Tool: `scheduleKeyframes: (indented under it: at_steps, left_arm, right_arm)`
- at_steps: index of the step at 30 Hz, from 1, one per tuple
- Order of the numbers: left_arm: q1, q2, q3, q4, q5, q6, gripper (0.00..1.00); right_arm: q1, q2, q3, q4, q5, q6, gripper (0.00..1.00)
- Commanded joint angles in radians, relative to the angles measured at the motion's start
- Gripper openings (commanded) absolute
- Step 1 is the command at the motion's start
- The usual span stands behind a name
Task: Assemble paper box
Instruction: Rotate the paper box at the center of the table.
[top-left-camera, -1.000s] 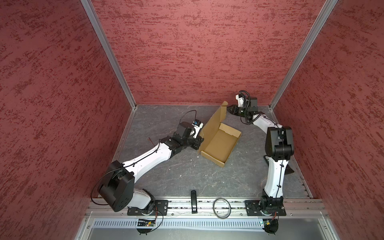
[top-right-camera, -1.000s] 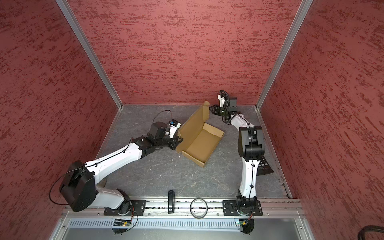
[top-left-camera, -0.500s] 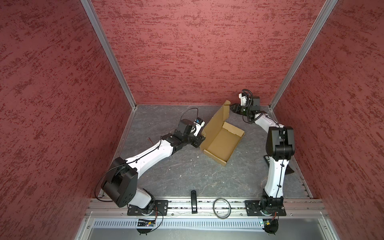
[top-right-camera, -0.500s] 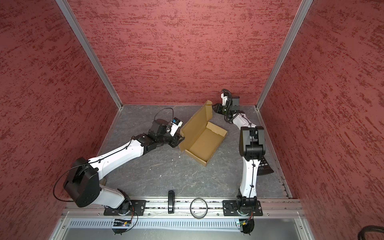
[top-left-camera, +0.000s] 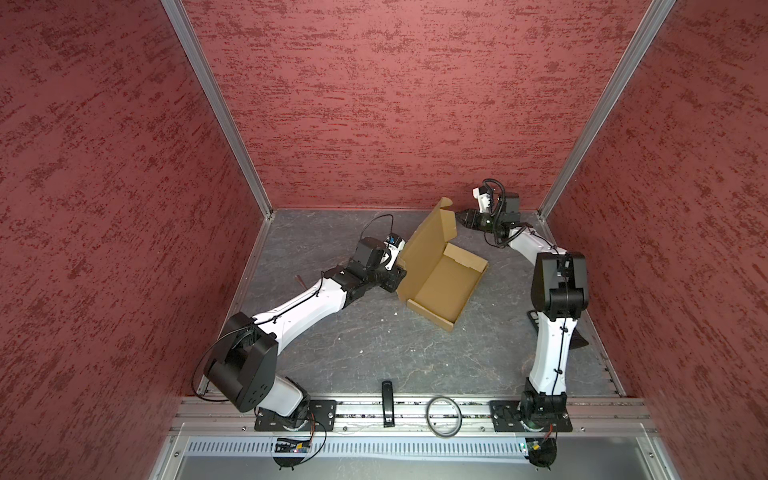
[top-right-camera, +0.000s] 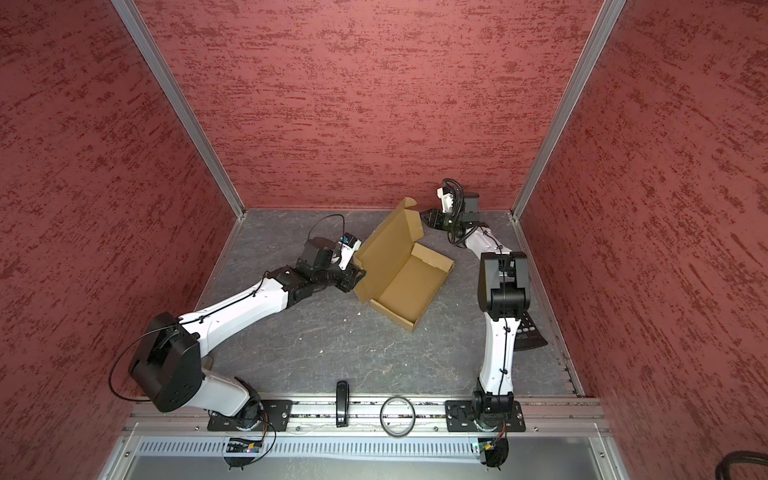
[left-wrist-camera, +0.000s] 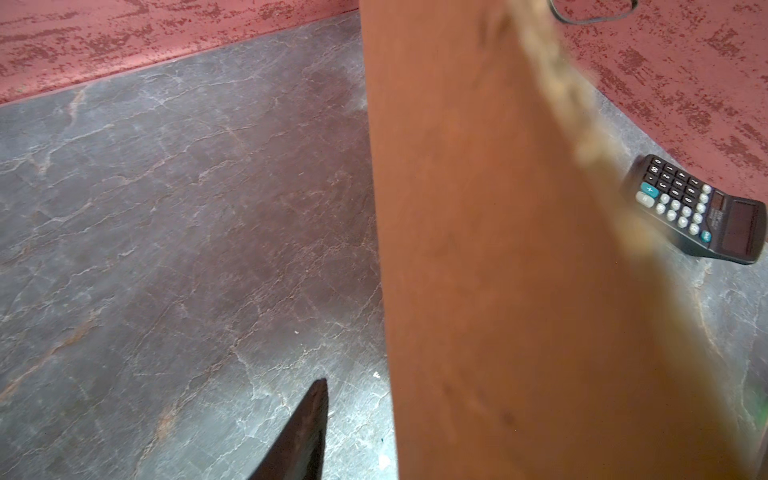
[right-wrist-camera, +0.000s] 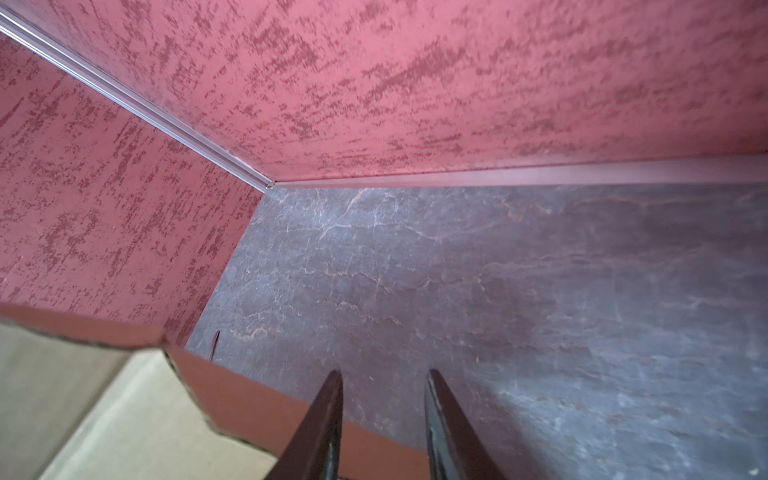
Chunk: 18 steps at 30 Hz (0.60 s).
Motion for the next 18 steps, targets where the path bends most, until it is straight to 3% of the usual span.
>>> scheduleKeyframes:
  at_steps: [1, 14, 18]
  left_arm:
    - [0.011, 0.015, 0.039, 0.018, -0.033, 0.0, 0.43]
    - [0.042, 0.001, 0.082, -0.012, -0.041, 0.067, 0.43]
    - [0.065, 0.006, 0.094, -0.022, -0.022, 0.08, 0.49]
  right_arm:
    - [-0.004, -0.05, -0.04, 0.02, -0.049, -0.028, 0.34]
    - [-0.004, -0.235, -0.241, -0.016, 0.07, -0.1, 0.34]
    - [-0.004, -0.282, -0.303, -0.018, 0.106, -0.101, 0.34]
